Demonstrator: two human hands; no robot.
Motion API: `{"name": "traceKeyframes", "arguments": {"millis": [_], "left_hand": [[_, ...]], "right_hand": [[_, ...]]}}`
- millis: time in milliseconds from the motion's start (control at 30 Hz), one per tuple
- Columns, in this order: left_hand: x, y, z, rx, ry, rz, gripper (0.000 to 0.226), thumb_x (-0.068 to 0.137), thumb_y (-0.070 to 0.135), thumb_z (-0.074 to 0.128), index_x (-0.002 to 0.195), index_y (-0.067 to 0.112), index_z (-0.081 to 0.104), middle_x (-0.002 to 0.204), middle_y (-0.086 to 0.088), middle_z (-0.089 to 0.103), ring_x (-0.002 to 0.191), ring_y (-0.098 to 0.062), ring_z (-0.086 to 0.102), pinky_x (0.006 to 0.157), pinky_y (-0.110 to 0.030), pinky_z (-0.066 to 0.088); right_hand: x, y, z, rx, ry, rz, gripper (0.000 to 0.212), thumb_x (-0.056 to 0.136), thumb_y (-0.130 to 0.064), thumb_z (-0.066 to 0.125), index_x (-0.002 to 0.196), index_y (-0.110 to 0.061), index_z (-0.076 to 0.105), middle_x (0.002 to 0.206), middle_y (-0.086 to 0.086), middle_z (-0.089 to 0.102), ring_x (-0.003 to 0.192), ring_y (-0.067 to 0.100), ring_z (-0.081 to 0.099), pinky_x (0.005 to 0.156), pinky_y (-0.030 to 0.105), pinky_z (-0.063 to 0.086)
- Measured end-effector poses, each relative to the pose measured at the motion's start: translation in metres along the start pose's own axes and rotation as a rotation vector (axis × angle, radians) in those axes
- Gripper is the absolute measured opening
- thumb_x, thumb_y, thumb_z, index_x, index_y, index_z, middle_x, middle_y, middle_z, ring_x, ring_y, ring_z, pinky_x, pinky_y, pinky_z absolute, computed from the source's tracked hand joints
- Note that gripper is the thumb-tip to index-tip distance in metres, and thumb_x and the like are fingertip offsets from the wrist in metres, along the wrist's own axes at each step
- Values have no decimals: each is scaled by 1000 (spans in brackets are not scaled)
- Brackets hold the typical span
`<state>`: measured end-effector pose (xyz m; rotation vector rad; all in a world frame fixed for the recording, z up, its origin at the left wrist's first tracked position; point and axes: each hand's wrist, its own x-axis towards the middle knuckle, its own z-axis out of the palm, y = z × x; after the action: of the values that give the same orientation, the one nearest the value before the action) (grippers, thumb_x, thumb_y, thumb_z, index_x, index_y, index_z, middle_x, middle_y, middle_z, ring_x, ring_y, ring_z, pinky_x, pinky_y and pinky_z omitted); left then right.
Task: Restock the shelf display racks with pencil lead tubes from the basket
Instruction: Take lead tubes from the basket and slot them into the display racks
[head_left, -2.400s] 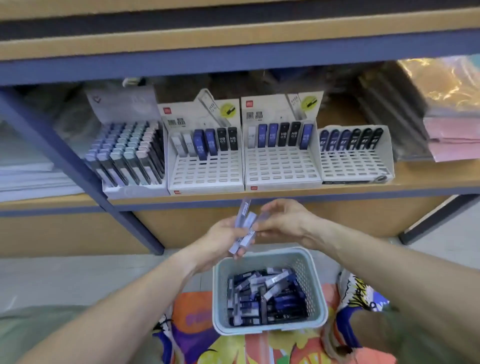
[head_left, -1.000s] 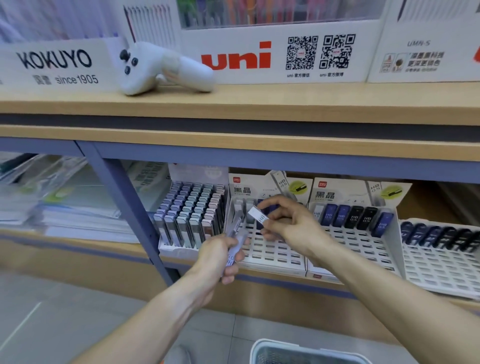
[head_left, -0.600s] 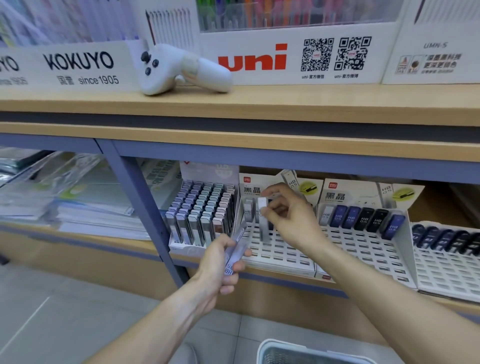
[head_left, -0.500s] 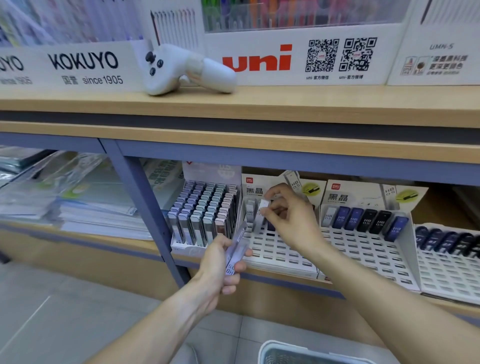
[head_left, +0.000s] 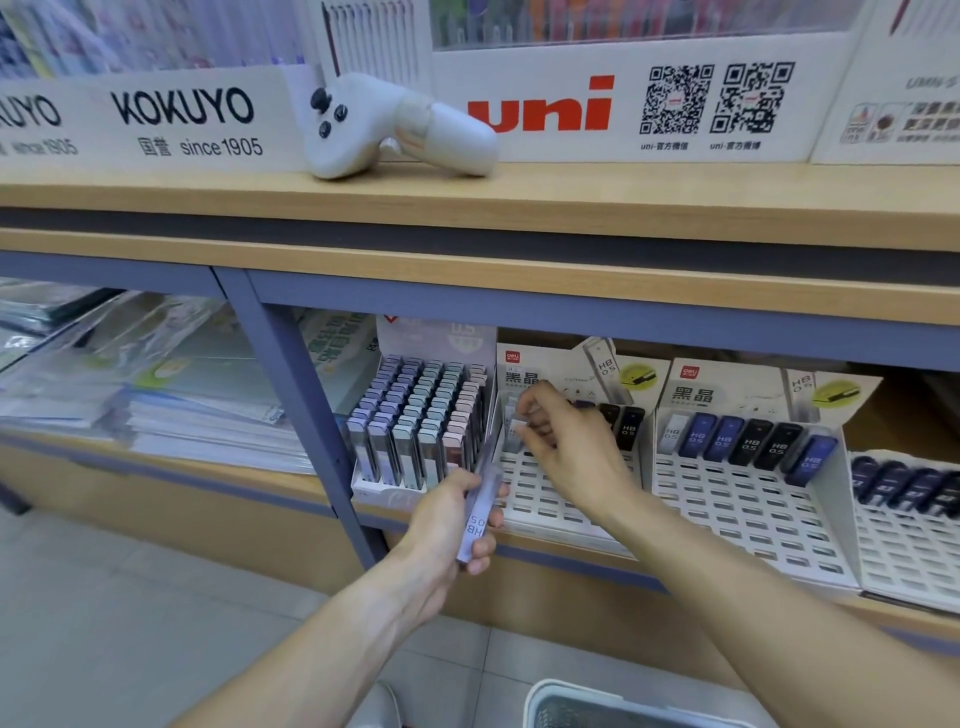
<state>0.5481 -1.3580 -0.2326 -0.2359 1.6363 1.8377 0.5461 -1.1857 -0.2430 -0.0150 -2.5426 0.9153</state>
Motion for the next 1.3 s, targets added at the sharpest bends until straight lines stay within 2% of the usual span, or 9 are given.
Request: {"name": "traceKeyframes", "arguments": {"millis": [133, 300, 400, 500, 667, 800, 1033, 1167, 1300], "left_hand": [[-1, 0, 1, 25, 12, 25, 29, 105, 21, 44, 107, 2, 65, 68, -7, 58, 43, -15, 36, 40, -23, 25], [3, -5, -2, 118, 1, 98, 20, 106, 25, 54, 115, 9, 62, 76, -8, 67, 46, -13, 41, 42, -24, 26], [2, -7, -2, 213, -19, 149, 20, 105, 30, 55, 115, 14, 64, 81, -6, 71, 47, -12, 43, 43, -23, 29], [1, -8, -1, 326, -45, 198, 21, 104, 34, 56, 115, 18, 66, 80, 0, 73, 49, -11, 43, 43, -19, 31], [-1, -10, 7, 341, -55, 268, 19, 98, 25, 67, 109, 10, 68, 80, -3, 73, 48, -11, 41, 42, -16, 31], [2, -6, 11, 125, -36, 225, 24, 91, 20, 75, 111, 8, 68, 90, -6, 77, 48, -10, 43, 41, -20, 28], [10, -7, 19, -67, 16, 221, 32, 83, 17, 82, 107, -1, 71, 85, -14, 61, 48, -10, 42, 38, -21, 30], [12, -8, 25, 1, 43, 239, 37, 79, 21, 86, 106, 1, 72, 78, -9, 65, 45, -9, 40, 39, -21, 28], [9, -7, 28, 8, 48, 218, 36, 77, 23, 87, 104, 3, 74, 78, -9, 71, 43, -10, 33, 41, -23, 26]], "right_hand": [[7, -2, 2, -117, 32, -85, 24, 94, -7, 65, 116, -17, 65, 106, 4, 71, 94, 24, 69, 83, 41, 58], [6, -4, 0, -265, -50, -71, 37, 94, -4, 60, 129, -12, 67, 120, 7, 53, 99, 28, 64, 86, 39, 55], [5, -9, -10, -133, 52, -21, 31, 97, -14, 61, 127, -19, 68, 110, 0, 60, 83, 14, 60, 80, 33, 53], [3, -16, -22, 168, -68, 195, 27, 96, -29, 68, 123, -30, 68, 95, -12, 69, 73, 1, 59, 74, 24, 50], [-11, -14, -39, 448, -165, 461, 15, 85, -16, 82, 99, -16, 76, 91, 11, 75, 72, 14, 69, 61, 19, 55], [-19, -9, -57, 621, -145, 570, 22, 80, -9, 85, 97, -3, 73, 86, 20, 75, 74, 23, 72, 75, 32, 62], [-40, -11, -58, 600, -409, 562, 31, 80, -12, 86, 104, -8, 67, 81, 8, 78, 70, 14, 68, 73, 31, 58], [-40, -15, -58, 644, -297, 545, 37, 84, -18, 83, 114, -13, 62, 90, 13, 77, 70, 17, 70, 69, 31, 59], [-37, -11, -59, 677, -297, 469, 44, 84, -6, 81, 122, -20, 62, 98, 15, 75, 85, 29, 75, 76, 37, 63]]}}
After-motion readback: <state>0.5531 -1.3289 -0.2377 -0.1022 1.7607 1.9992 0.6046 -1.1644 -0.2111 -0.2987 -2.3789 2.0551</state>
